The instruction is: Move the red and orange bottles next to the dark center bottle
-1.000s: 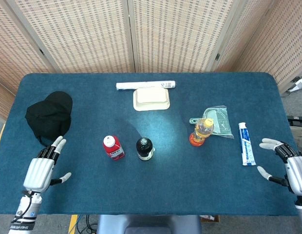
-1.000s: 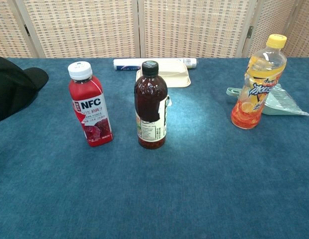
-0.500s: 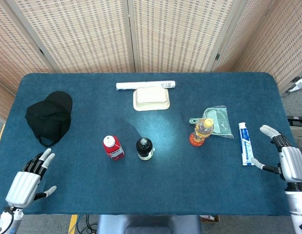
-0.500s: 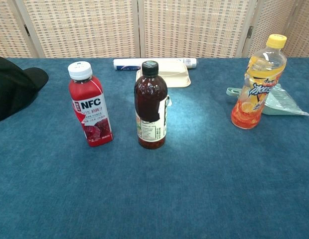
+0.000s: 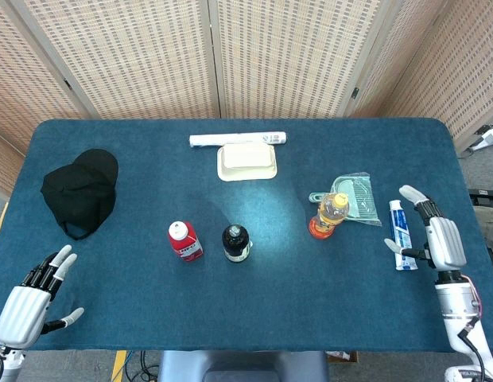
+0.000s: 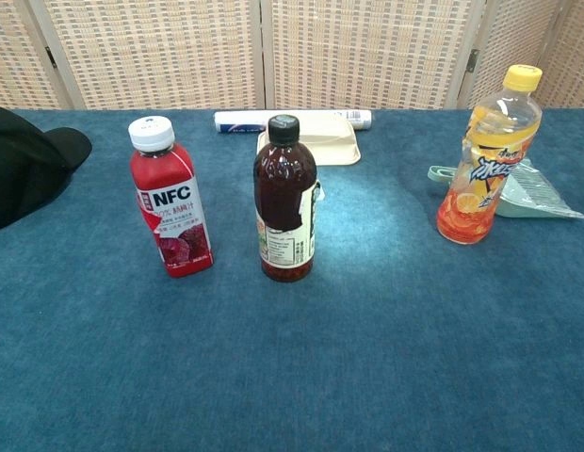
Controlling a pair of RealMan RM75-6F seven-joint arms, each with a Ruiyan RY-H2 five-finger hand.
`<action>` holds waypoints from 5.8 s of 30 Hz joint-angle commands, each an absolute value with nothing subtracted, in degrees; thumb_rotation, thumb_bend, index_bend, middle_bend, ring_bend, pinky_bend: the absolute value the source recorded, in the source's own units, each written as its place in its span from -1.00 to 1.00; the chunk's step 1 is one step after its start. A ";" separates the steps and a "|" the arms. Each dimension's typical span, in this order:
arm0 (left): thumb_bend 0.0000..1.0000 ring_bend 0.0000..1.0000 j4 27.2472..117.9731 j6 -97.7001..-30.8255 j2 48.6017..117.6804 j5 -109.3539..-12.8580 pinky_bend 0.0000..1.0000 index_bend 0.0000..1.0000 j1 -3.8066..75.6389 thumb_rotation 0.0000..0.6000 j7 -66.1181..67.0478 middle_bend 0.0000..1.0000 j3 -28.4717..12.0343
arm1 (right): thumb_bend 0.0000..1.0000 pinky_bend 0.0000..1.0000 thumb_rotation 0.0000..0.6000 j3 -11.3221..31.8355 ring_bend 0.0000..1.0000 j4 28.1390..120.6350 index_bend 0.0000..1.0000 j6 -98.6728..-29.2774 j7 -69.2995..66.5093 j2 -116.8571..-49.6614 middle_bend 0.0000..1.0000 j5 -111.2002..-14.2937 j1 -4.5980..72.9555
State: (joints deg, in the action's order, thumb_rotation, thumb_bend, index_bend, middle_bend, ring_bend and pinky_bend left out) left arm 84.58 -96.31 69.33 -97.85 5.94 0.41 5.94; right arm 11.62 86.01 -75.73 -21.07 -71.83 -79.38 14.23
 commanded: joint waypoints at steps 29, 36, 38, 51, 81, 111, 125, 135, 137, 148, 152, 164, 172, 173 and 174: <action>-0.93 -0.85 85.88 -93.61 68.16 -98.26 -0.61 -0.83 4.83 1.00 -1.26 -0.93 4.54 | -1.00 -0.69 1.00 12.77 -0.93 73.87 -0.73 -58.76 -34.53 -84.38 -0.83 -78.03 27.39; -0.93 -0.85 85.99 -93.69 68.04 -98.49 -0.61 -0.83 4.54 1.00 -1.53 -0.93 4.29 | -1.00 -0.65 1.00 12.49 -0.92 72.19 -0.73 -57.49 -36.06 -86.51 -0.73 -78.10 28.85; -0.93 -0.85 86.05 -93.76 67.99 -98.60 -0.61 -0.83 4.46 1.00 -1.67 -0.93 4.22 | -1.00 -0.55 1.00 12.34 -0.85 71.50 -0.73 -57.05 -36.40 -87.04 -0.64 -77.96 29.14; -0.93 -0.85 86.16 -93.49 67.91 -98.69 -0.61 -0.82 4.12 1.00 -1.87 -0.93 3.87 | -0.69 0.03 1.00 11.75 -0.28 66.94 -0.23 -59.56 -38.34 -90.04 -0.14 -79.06 29.23; -0.93 -0.85 86.19 -92.39 68.09 -98.10 -0.61 -0.82 3.79 1.00 -1.14 -0.93 3.19 | -0.55 0.16 1.00 10.08 -0.14 70.83 -0.06 -63.09 -42.46 -92.15 -0.01 -83.14 30.41; -0.93 -0.81 85.69 -93.70 68.41 -97.74 -0.61 -0.69 3.18 1.00 -1.39 -0.87 2.07 | -0.55 0.16 1.00 8.27 -0.14 72.21 -0.06 -60.88 -39.38 -94.63 -0.01 -83.56 32.70; -0.93 -0.81 85.65 -93.52 68.52 -97.79 -0.61 -0.68 3.16 1.00 -1.03 -0.86 2.01 | -1.00 0.14 1.00 6.47 -0.40 74.25 -0.55 -62.37 -33.66 -92.16 -0.47 -85.60 32.44; -0.93 -0.81 85.30 -94.09 68.81 -98.35 -0.61 -0.67 3.07 1.00 -0.68 -0.85 1.93 | -1.00 -0.06 1.00 5.59 -0.63 78.26 -0.92 -67.70 -23.21 -88.90 -0.74 -86.96 29.99; -0.93 -0.81 85.07 -94.28 68.92 -98.52 -0.61 -0.66 3.02 1.00 -0.72 -0.84 1.94 | -1.00 -0.08 1.00 5.22 -0.64 79.79 -0.92 -68.79 -20.04 -87.54 -0.74 -86.99 29.10; -0.93 -0.76 84.02 -94.34 68.43 -99.88 -0.61 -0.61 3.21 1.00 0.03 -0.78 2.47 | -1.00 -0.09 1.00 2.96 -0.64 87.27 -0.74 -78.01 -6.31 -78.95 -0.53 -84.98 20.50; -0.93 -0.73 83.96 -95.37 68.17 -100.30 -0.59 -0.58 2.92 1.00 -0.04 -0.76 2.41 | -1.00 -0.09 1.00 1.95 -0.59 90.39 -0.46 -84.00 0.84 -75.55 -0.40 -84.80 15.86; -0.93 -0.63 83.79 -96.68 67.46 -99.85 -0.45 -0.48 2.28 1.00 0.61 -0.59 1.86 | -0.97 -0.09 1.00 -1.71 -0.56 97.54 -0.39 -92.42 9.58 -66.75 -0.33 -82.39 5.00; -0.93 -0.62 83.00 -95.24 67.92 -99.63 -0.45 -0.47 2.73 1.00 2.23 -0.56 1.89 | -0.92 -0.09 1.00 -0.34 -0.55 94.73 -0.36 -94.31 3.19 -65.01 -0.30 -83.11 2.60; -0.93 -0.62 82.89 -94.95 68.01 -99.76 -0.45 -0.47 2.88 1.00 2.37 -0.55 1.98 | -0.91 -0.09 1.00 -0.05 -0.55 94.77 -0.36 -94.63 2.74 -64.83 -0.30 -83.30 2.37; -0.93 -0.62 82.85 -94.71 68.09 -99.79 -0.45 -0.47 2.98 1.00 2.43 -0.55 2.04 | -0.91 -0.09 1.00 0.12 -0.55 94.75 -0.36 -94.71 2.40 -64.74 -0.30 -83.35 2.22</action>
State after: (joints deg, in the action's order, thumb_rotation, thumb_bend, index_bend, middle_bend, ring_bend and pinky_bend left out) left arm 82.92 -94.85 68.01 -99.71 2.87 2.34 1.97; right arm -0.10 94.85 -94.56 2.64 -64.91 -83.18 2.44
